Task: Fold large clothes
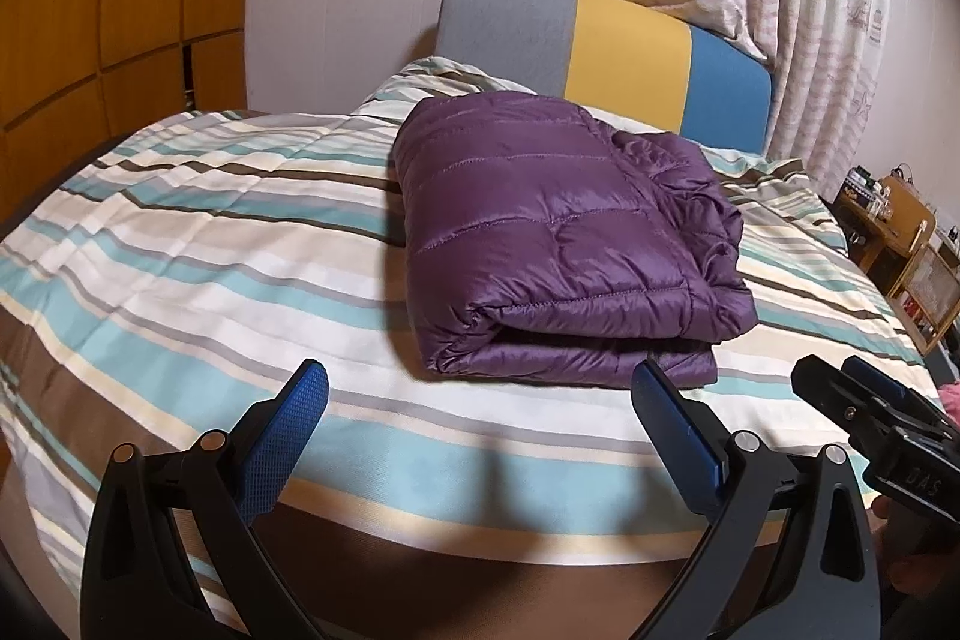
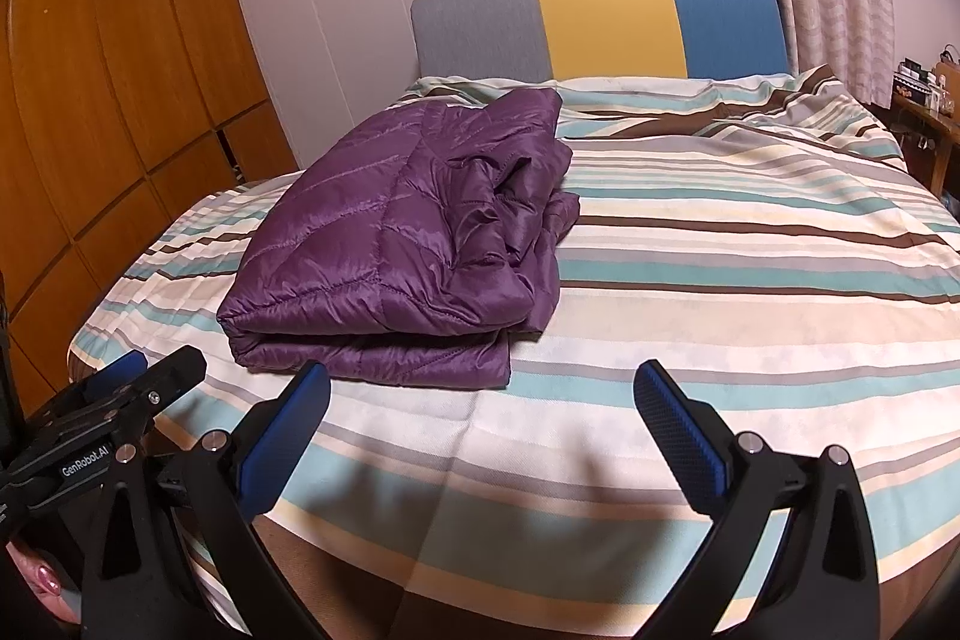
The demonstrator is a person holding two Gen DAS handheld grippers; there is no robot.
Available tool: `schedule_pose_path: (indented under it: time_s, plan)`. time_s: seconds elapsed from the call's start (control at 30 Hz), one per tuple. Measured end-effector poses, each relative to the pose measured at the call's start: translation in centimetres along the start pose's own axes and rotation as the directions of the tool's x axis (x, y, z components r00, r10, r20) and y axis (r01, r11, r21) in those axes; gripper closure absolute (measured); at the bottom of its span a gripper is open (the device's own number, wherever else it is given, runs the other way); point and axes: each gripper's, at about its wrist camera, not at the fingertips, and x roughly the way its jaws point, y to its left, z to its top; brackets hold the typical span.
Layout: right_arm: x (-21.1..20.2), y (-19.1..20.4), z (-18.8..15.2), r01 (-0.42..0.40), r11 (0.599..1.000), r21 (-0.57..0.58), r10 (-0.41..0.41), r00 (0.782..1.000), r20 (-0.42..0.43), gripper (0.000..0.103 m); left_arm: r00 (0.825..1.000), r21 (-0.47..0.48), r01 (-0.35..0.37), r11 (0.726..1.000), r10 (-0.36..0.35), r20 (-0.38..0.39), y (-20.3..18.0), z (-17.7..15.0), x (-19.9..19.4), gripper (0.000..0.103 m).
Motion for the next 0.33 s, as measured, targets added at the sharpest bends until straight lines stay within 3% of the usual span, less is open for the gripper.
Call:
schedule_pose_path:
  time_s: [0.33]
  plan:
    - [1.4, -0.8, -0.3, 0.005, 1.000, 0.027, -0.004, 0.999, -0.042, 0.002, 1.000, 0.027, -0.008, 1.000, 0.009, -0.030, -0.1, -0.1, 1.3, 0.003]
